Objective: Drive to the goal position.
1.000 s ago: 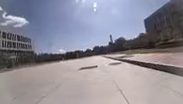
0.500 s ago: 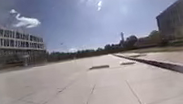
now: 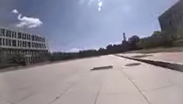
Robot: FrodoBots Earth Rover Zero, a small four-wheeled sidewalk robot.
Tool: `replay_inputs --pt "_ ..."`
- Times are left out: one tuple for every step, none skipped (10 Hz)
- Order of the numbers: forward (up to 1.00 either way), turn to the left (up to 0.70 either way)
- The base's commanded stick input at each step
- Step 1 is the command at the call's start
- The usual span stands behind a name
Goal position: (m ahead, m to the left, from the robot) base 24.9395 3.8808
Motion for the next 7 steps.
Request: replay_inputs --pt "0.7 0.01" --pt "0.7 0.01" --pt "0.7 0.01" --pt "0.7 0.01" --pt "0.7 0.01" --pt "0.7 0.01" --pt "0.7 0.01"
